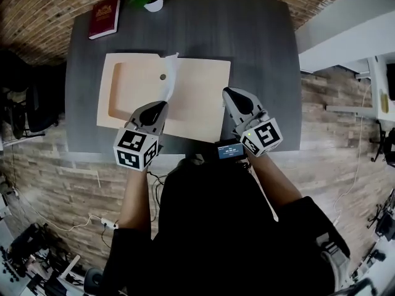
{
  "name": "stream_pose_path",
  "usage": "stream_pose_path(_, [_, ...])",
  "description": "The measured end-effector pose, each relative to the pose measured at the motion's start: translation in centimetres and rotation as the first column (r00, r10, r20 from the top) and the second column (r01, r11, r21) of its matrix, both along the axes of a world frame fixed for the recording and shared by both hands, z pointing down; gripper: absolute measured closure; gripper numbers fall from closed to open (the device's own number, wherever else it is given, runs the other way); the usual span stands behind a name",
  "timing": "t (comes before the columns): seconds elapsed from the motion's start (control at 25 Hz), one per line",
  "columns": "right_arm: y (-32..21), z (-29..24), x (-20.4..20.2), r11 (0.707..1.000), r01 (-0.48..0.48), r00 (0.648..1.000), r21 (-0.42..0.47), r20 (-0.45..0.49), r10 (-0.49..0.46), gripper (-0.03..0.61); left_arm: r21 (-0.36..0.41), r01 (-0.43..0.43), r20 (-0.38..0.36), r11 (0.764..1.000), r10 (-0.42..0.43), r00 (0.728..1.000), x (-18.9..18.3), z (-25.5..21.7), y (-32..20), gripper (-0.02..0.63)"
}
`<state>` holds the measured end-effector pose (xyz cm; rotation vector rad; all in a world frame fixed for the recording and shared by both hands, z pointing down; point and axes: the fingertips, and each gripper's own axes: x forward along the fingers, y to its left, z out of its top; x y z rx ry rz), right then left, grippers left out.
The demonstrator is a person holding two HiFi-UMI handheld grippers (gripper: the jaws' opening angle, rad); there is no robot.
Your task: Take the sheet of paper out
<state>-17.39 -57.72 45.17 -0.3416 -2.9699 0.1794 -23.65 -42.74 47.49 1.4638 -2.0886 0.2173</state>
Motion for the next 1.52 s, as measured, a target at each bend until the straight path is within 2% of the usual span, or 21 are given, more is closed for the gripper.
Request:
stream_pose_path(0.12, [2.4, -1.4, 0.6, 1.0, 0.009, 1.0, 0.026, 0.018, -0.009, 0.575, 0.071, 0.05, 0.073, 0.996, -0.055, 0.996, -0.2, -3.1, 3.2, 0.615])
stream_pose_path(0.24, [4.6, -2.7, 1.6, 0.999, 0.009, 0.999, 0.046, 0.039, -0.011, 0.575, 0.159, 0.113, 0.135, 0.981, -0.135, 0.982, -0.2, -6.2, 7.2, 0.616])
stream_pose_path(0.32, [5.7, -3.6, 2.4, 0.998, 0.003, 0.999, 0.056, 0.052, -0.006, 0.575, 0.211, 0.156, 0.175, 0.965, -0.194, 0.965, -0.2, -7.9, 10.1, 0.615])
stream_pose_path(0.52, [8.8, -5.0, 4.7, 0.997, -0.008, 0.997, 0.083, 0.075, 0.002, 0.575, 0.284, 0.239, 0.263, 0.928, -0.316, 0.911, 1.0, -9.7, 17.2, 0.615])
stream_pose_path(0.72, [11.4, -5.6, 7.4, 0.995, -0.009, 0.997, 0.097, 0.08, 0.002, 0.575, 0.386, 0.316, 0.282, 0.867, -0.437, 0.854, 3.1, -10.0, 23.4, 0.615])
stream_pose_path(1.08, [13.6, -5.6, 11.8, 0.994, -0.006, 0.997, 0.105, 0.071, -0.001, 0.575, 0.49, 0.387, 0.293, 0.781, -0.566, 0.771, 7.4, -8.2, 29.4, 0.615])
stream_pose_path(1.28, [13.5, -5.3, 13.6, 0.996, -0.006, 0.997, 0.084, 0.075, 0.0, 0.575, 0.546, 0.391, 0.275, 0.741, -0.599, 0.752, 9.7, -8.7, 29.9, 0.616])
stream_pose_path(1.52, [13.2, -5.9, 17.1, 0.997, 0.021, 0.995, 0.08, 0.094, -0.028, 0.575, 0.577, 0.372, 0.271, 0.727, -0.6, 0.753, 14.0, -9.1, 28.5, 0.615])
